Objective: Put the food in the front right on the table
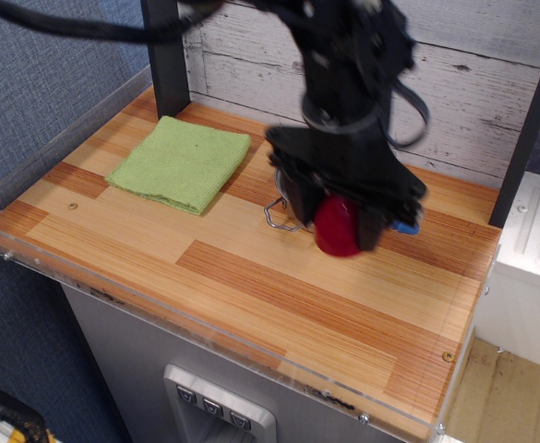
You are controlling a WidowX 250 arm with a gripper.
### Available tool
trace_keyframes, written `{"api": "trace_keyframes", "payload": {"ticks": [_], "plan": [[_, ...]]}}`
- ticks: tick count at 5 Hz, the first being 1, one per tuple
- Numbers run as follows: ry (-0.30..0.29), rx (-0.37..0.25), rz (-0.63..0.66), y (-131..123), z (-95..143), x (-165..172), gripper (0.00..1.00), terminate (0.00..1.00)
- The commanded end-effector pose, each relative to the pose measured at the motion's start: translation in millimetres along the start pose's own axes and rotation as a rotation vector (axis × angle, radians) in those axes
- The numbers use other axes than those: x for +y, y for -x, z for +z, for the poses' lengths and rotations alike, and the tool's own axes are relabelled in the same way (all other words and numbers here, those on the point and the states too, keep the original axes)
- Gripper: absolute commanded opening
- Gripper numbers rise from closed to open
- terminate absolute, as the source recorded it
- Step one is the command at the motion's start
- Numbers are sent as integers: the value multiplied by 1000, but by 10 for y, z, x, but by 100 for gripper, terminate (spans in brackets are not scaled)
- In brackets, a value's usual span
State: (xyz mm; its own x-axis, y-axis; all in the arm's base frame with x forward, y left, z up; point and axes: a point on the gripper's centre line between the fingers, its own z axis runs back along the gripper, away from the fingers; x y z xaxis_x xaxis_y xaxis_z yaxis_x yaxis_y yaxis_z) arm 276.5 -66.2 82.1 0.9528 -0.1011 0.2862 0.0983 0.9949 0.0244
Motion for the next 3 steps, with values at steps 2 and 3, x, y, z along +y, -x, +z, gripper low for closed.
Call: {"api": "trace_keyframes", "payload": {"ticks": [2,3], "plan": [[-1,7,23,-1,-340,-208,0,0],[17,57,43,22,-409,-210,0,0]]}}
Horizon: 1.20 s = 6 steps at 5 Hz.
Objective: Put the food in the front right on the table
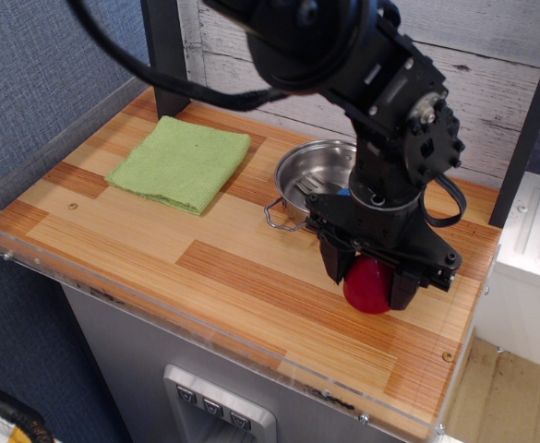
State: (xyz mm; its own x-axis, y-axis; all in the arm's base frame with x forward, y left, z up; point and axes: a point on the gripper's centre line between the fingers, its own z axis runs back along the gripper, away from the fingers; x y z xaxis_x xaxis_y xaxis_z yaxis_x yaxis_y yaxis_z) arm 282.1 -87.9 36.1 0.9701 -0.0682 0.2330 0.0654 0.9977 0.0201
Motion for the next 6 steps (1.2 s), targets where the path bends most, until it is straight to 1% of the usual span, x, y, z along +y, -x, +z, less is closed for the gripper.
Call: {"api": "trace_keyframes", "payload": {"ticks": [1,2,3,4,5,6], "plan": [[22,15,11,-14,-1,19,0,0],[21,21,16,-12,-12,32,0,0],[25,40,22,-11,-19,51,100,0],[17,53,29,-14,-3,70,100,0],[16,26,39,-26,151,121,100,0],[15,-45,59,-45,432,222,100,0]]}}
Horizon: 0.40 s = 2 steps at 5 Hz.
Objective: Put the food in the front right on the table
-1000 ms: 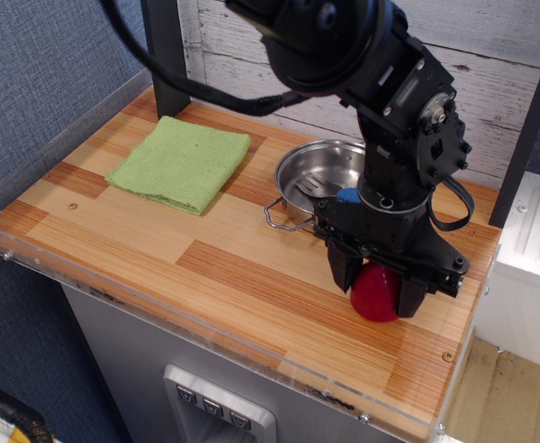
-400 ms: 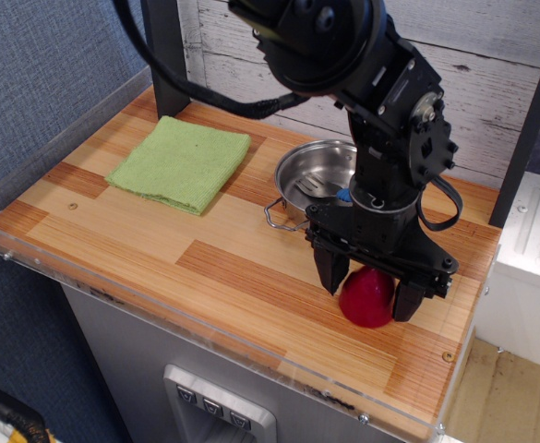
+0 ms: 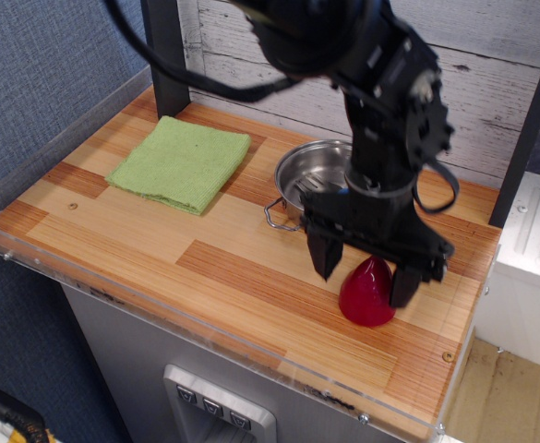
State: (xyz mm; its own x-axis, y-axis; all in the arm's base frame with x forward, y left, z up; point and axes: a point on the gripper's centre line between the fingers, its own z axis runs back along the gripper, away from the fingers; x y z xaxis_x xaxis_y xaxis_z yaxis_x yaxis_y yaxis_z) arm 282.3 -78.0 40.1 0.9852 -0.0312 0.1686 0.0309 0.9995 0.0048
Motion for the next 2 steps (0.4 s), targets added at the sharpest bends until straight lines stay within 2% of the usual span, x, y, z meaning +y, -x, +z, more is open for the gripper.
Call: {"api": "trace_keyframes", "payload": {"ticks": [1,2], "plan": [[4,-196,27,-27,671,334,100,0],[-67,-206,24,-2,833,638,100,0]]}}
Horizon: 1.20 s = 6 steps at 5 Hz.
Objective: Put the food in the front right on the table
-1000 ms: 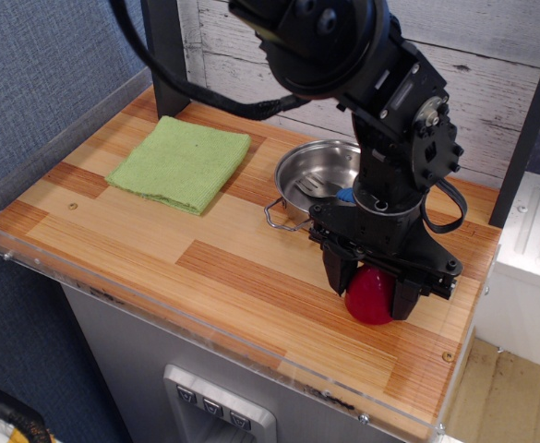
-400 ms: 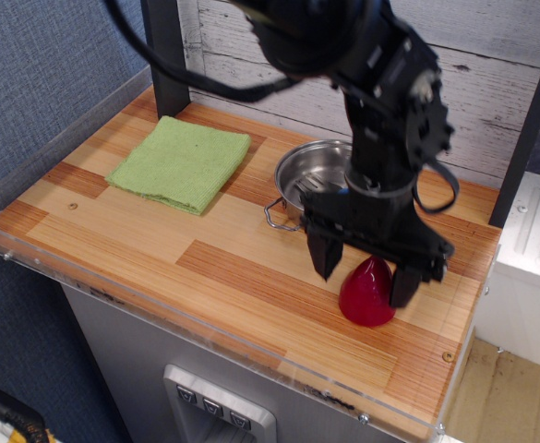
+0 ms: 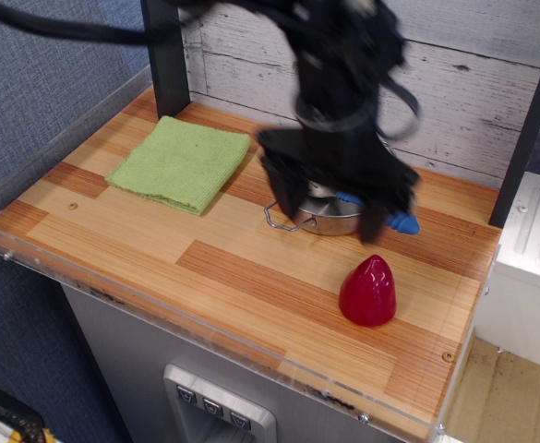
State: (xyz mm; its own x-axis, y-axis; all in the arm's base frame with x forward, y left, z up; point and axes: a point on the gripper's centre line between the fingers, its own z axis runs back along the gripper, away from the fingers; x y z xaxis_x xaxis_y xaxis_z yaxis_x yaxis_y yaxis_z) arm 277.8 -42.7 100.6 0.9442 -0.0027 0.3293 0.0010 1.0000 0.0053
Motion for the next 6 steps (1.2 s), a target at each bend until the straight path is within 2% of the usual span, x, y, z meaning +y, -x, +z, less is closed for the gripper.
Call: {"api": "trace_keyframes", "payload": {"ticks": [1,2,3,4,6], "plan": [[-123,-50,-3,108,297,571,100,0],[-186,-37,151,353,328,1039,100,0],[-195,2,329,531,261,1449,100,0],[-248,26,426,660,199,1732,100,0],[-269,45,457,722,161,1822,100,0]]}}
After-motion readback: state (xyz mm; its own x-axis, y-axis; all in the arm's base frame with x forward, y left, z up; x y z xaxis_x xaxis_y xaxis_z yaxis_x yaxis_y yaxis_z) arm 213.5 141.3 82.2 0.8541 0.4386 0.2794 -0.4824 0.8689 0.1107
